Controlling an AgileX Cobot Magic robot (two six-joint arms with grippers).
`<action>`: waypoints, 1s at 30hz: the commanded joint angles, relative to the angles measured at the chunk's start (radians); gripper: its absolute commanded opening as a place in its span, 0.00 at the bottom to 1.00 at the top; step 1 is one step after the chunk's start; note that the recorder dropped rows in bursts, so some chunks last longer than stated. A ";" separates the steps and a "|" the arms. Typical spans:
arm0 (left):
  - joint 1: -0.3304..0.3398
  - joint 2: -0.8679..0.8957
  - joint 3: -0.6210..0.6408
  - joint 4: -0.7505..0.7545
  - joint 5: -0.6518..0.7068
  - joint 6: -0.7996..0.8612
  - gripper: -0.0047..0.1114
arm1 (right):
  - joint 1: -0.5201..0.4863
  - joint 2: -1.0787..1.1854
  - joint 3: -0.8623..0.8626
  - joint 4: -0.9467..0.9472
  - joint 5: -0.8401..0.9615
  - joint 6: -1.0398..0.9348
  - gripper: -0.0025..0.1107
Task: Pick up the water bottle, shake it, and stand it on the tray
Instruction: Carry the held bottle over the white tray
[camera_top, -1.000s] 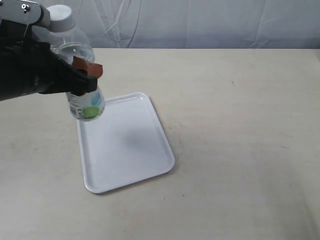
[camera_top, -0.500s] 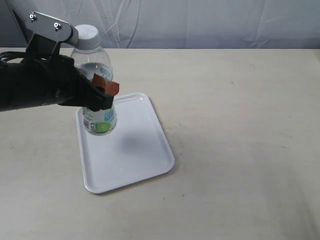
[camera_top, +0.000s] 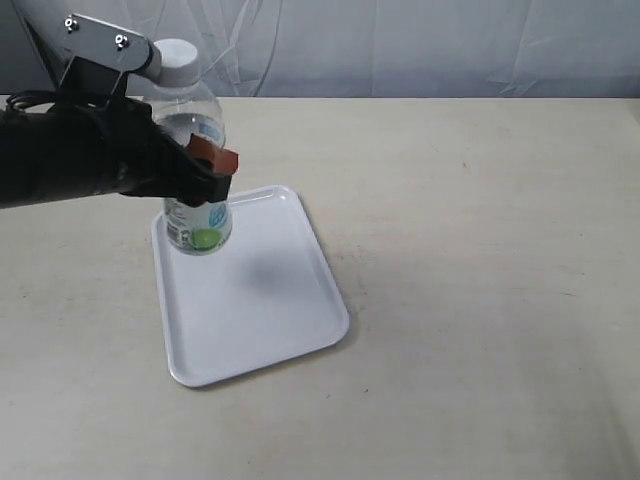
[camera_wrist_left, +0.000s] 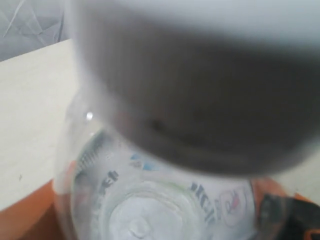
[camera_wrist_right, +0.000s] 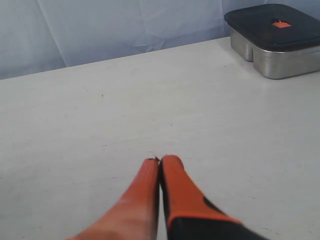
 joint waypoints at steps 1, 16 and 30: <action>-0.002 0.038 -0.057 -0.006 0.000 -0.006 0.04 | -0.005 -0.005 0.001 -0.002 -0.006 -0.004 0.06; -0.003 0.092 -0.109 0.014 0.074 -0.001 0.04 | -0.005 -0.005 0.001 0.000 -0.006 -0.004 0.06; -0.003 0.040 -0.193 0.036 0.244 0.100 0.04 | -0.005 -0.005 0.001 0.000 -0.006 -0.004 0.06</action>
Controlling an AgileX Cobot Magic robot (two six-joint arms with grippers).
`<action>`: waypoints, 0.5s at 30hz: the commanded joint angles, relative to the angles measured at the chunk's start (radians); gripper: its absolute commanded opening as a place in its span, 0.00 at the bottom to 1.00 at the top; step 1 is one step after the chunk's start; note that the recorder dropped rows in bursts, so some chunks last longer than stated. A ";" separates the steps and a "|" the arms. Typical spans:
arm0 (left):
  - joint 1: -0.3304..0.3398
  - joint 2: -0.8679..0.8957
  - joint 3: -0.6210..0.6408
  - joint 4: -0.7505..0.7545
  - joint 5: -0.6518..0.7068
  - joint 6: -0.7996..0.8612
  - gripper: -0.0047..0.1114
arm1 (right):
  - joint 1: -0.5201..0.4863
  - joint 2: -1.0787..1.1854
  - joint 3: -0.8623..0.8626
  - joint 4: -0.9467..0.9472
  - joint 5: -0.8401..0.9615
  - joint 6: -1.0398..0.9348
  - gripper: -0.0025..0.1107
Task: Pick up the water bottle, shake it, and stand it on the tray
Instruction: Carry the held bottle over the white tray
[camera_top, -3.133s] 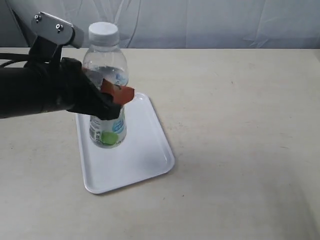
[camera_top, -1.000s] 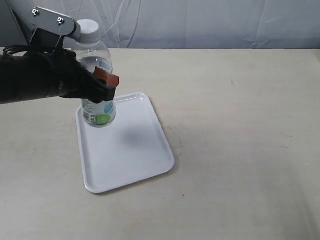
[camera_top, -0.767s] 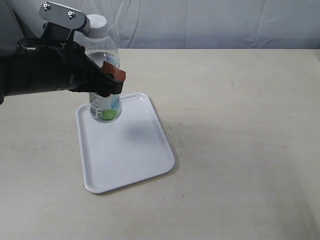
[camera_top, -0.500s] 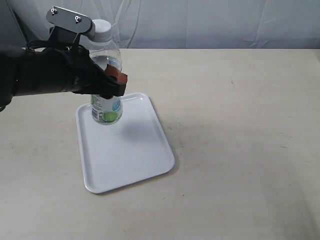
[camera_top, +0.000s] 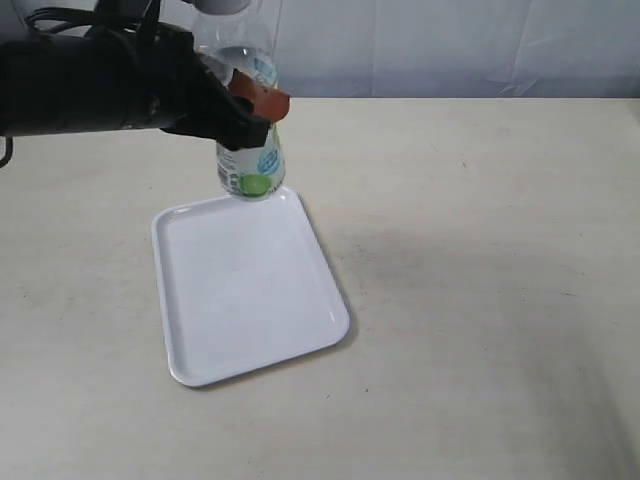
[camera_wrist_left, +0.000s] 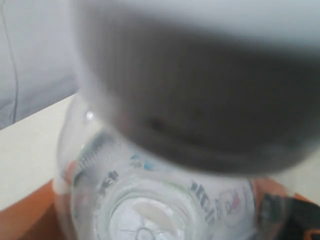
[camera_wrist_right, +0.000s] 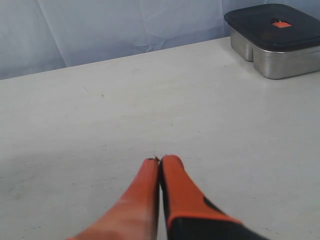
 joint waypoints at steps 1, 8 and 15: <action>-0.003 -0.010 -0.010 -0.007 0.071 0.068 0.04 | -0.005 -0.005 0.001 0.000 -0.006 -0.004 0.06; -0.003 -0.015 -0.010 0.044 0.086 0.113 0.04 | -0.005 -0.005 0.001 0.000 -0.006 -0.004 0.06; -0.003 -0.017 -0.010 0.920 -0.193 -0.998 0.04 | -0.005 -0.005 0.001 0.000 -0.006 -0.004 0.06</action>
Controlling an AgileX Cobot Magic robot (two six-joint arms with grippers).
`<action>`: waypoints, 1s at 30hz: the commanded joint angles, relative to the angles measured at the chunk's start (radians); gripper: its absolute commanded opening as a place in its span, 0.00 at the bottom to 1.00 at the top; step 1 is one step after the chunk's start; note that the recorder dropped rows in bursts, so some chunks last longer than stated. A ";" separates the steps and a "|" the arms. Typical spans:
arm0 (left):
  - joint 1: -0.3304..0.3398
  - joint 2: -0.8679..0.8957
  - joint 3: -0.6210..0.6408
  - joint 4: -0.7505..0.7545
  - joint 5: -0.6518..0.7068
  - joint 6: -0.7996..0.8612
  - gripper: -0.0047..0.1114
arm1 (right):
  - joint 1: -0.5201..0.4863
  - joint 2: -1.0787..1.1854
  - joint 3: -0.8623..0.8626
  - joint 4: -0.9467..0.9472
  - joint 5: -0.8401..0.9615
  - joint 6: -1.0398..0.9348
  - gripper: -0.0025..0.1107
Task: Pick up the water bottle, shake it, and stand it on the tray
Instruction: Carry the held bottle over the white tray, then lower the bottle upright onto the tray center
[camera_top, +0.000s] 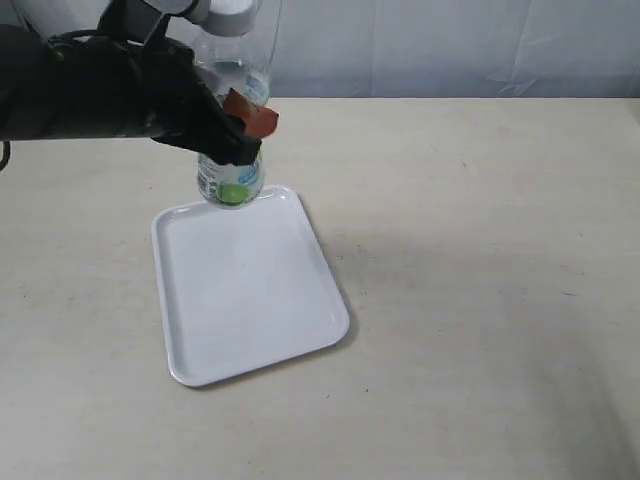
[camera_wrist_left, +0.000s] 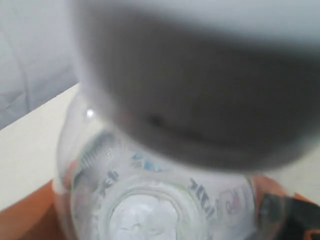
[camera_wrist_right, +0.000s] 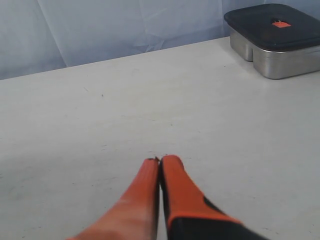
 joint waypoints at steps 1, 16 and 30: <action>-0.003 -0.017 -0.010 0.673 -0.241 -0.917 0.04 | -0.005 -0.005 0.001 0.000 -0.006 -0.004 0.06; -0.024 -0.017 0.353 0.938 -0.684 -1.268 0.04 | -0.005 -0.005 0.001 0.000 -0.006 -0.004 0.06; -0.024 0.060 0.399 1.050 -0.765 -1.387 0.04 | -0.005 -0.005 0.001 0.000 -0.006 -0.004 0.06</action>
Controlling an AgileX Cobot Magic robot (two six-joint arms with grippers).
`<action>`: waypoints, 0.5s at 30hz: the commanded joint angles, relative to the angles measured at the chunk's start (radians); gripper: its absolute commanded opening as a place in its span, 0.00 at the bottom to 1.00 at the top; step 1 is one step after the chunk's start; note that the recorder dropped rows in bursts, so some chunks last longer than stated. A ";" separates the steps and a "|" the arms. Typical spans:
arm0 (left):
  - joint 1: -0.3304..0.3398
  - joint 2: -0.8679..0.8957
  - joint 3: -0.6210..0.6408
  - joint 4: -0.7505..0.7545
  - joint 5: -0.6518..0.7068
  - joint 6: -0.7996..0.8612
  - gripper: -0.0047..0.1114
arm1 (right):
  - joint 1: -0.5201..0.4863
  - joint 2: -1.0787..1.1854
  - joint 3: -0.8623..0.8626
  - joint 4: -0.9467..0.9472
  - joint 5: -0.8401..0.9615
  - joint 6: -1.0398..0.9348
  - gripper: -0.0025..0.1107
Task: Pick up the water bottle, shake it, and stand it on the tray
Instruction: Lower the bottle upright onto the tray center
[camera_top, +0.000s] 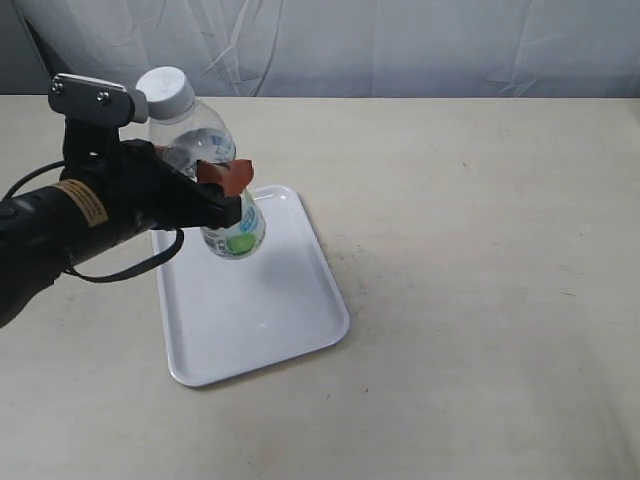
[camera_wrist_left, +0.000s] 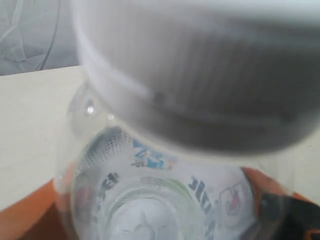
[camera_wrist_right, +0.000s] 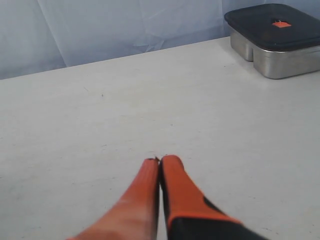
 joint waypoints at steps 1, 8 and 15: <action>-0.004 0.014 -0.001 0.035 -0.074 -0.024 0.04 | -0.005 -0.005 0.001 0.000 -0.006 -0.004 0.06; -0.004 0.073 -0.001 0.054 -0.089 -0.024 0.04 | -0.005 -0.005 0.001 0.000 -0.006 -0.004 0.06; -0.004 0.111 -0.001 0.062 -0.109 -0.024 0.04 | -0.005 -0.005 0.001 0.000 -0.006 -0.004 0.06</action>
